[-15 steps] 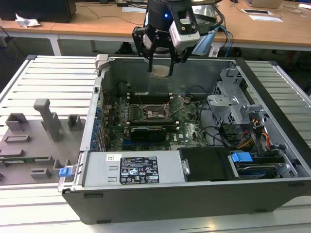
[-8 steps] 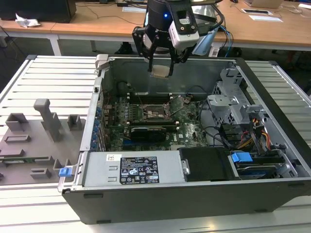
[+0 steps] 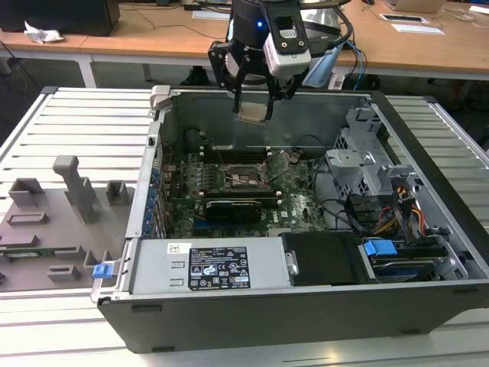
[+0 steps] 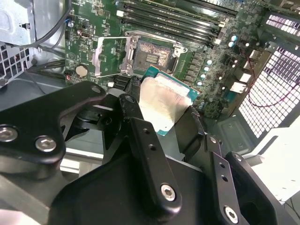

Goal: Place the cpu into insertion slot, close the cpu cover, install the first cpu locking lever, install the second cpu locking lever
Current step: 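Place the cpu into insertion slot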

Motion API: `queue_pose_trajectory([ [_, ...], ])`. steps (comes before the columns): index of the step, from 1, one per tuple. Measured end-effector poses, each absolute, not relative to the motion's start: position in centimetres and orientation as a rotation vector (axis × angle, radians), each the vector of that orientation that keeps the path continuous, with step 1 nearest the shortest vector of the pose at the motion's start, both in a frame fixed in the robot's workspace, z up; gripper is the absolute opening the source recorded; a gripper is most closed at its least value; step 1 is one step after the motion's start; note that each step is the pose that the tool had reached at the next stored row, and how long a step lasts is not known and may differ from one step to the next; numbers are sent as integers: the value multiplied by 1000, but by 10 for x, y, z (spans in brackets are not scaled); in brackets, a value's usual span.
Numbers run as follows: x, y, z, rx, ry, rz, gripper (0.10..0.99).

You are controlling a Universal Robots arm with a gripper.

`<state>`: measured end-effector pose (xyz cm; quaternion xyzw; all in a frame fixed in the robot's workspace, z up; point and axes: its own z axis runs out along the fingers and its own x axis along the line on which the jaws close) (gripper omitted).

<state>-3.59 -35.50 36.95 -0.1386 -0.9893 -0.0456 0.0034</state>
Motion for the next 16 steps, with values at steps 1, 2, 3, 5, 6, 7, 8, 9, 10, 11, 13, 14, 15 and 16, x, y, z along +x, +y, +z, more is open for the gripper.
queue_pose_trajectory([
  [1,-36,-355,369,-438,-3101,-143,537],
  [2,-36,-355,369,-441,-3101,-143,537],
  [3,-36,-355,369,-447,-3100,-143,537],
  [5,-36,-355,369,-457,-3099,-143,537],
  [6,-36,-355,369,-460,-3098,-143,537],
  [7,-36,-355,369,-468,-3097,-143,537],
  [8,-36,-355,369,-473,-3097,-143,537],
  [9,-36,-355,369,-478,-3096,-143,537],
  [10,-36,-355,369,-483,-3096,-143,537],
  [11,-36,-355,369,-486,-3095,-143,537],
  [13,-36,-355,369,-494,-3094,-143,537],
  [14,-36,-355,369,-499,-3093,-143,537],
  [15,-36,-355,369,-503,-3093,-143,537],
  [16,-36,-355,369,-506,-3093,-143,537],
])
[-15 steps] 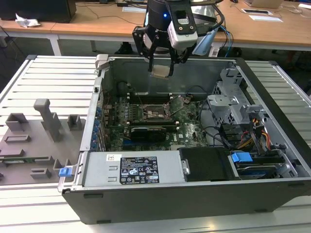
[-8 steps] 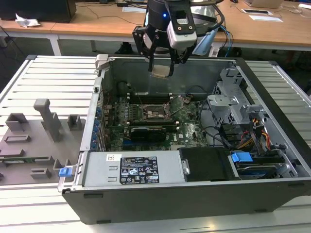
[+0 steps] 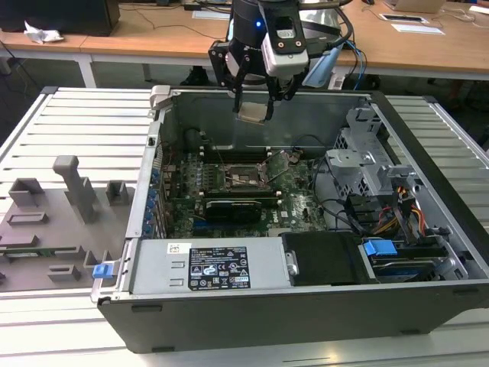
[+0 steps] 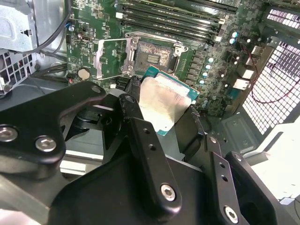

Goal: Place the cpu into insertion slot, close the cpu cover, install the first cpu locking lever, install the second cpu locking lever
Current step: 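Place the cpu into insertion slot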

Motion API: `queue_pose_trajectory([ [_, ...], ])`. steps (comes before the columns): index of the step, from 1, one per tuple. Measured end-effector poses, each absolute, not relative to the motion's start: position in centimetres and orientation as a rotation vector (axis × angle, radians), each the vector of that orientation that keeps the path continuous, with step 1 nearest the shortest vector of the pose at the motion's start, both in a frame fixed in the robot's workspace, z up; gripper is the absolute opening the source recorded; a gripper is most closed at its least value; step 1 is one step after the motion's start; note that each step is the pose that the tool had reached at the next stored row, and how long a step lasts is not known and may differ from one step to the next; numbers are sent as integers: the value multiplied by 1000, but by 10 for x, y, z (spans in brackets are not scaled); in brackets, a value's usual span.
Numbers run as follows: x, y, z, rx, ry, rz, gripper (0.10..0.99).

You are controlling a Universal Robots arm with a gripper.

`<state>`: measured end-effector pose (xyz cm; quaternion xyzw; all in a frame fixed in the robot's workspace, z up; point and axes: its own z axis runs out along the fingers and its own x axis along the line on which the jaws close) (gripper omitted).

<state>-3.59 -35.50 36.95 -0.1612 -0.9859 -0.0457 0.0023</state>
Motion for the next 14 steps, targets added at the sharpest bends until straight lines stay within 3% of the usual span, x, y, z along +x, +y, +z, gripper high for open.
queue_pose_trajectory([
  [14,-36,-355,369,-568,-3084,-144,537],
])
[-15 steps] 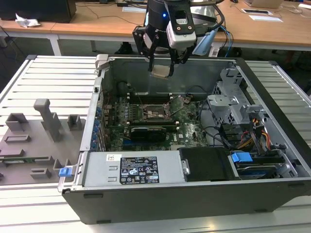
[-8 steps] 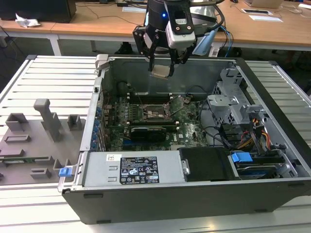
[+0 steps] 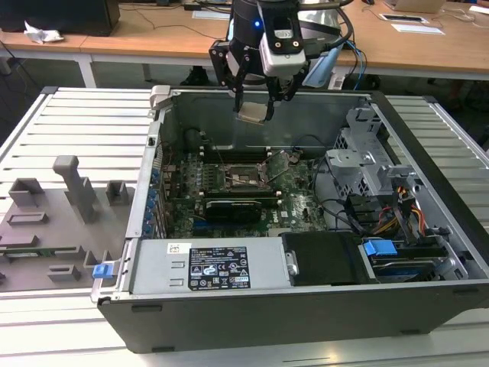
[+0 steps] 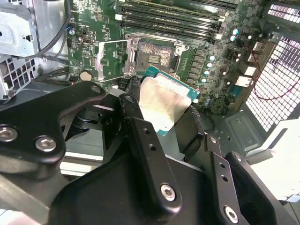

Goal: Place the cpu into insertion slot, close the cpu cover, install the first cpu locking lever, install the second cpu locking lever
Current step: 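Place the cpu into insertion slot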

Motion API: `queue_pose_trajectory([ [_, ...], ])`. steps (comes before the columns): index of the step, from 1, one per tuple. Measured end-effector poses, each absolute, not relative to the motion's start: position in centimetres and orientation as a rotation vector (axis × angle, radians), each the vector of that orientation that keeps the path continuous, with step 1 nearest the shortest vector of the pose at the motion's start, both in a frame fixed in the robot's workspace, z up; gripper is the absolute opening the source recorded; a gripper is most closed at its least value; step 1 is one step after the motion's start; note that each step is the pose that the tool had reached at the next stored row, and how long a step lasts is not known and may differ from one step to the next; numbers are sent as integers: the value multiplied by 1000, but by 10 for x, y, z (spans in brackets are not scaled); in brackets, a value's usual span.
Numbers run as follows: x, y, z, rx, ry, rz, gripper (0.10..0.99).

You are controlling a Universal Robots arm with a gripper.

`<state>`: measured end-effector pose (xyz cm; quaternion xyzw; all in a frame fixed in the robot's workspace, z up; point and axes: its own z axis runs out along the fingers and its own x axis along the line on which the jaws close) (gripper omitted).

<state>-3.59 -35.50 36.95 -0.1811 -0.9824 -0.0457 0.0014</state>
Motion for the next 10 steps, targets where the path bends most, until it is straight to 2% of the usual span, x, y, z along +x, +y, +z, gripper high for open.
queue_pose_trajectory([
  [10,-36,-355,369,-608,-3077,-144,537],
])
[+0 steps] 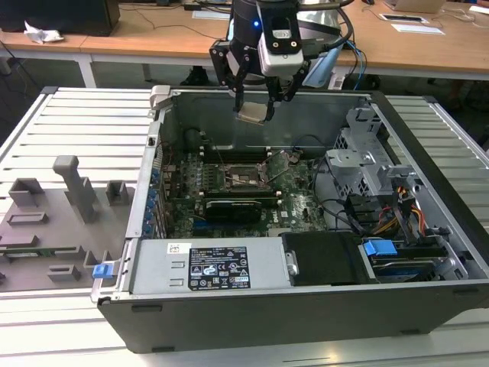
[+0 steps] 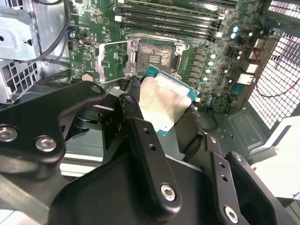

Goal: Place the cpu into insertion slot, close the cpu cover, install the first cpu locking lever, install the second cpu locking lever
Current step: 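Place the cpu into insertion slot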

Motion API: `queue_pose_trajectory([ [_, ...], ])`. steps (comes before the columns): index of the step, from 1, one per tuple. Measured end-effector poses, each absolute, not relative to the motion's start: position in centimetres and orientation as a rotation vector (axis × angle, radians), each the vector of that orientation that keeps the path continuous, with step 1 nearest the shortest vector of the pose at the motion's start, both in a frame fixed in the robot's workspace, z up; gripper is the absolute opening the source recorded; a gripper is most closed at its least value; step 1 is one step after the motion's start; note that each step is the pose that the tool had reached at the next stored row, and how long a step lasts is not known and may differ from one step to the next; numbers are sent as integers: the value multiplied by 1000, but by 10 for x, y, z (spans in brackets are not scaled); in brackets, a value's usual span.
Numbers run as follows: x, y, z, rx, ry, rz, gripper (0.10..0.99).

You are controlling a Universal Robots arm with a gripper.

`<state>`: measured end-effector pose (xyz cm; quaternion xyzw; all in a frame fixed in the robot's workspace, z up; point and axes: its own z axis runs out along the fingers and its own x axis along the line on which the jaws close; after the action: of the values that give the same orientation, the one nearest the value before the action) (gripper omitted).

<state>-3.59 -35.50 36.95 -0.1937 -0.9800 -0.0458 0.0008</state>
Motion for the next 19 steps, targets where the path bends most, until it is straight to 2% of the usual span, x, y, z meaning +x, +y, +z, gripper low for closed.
queue_pose_trajectory([
  [19,-36,-355,369,-703,-3060,-144,537],
])
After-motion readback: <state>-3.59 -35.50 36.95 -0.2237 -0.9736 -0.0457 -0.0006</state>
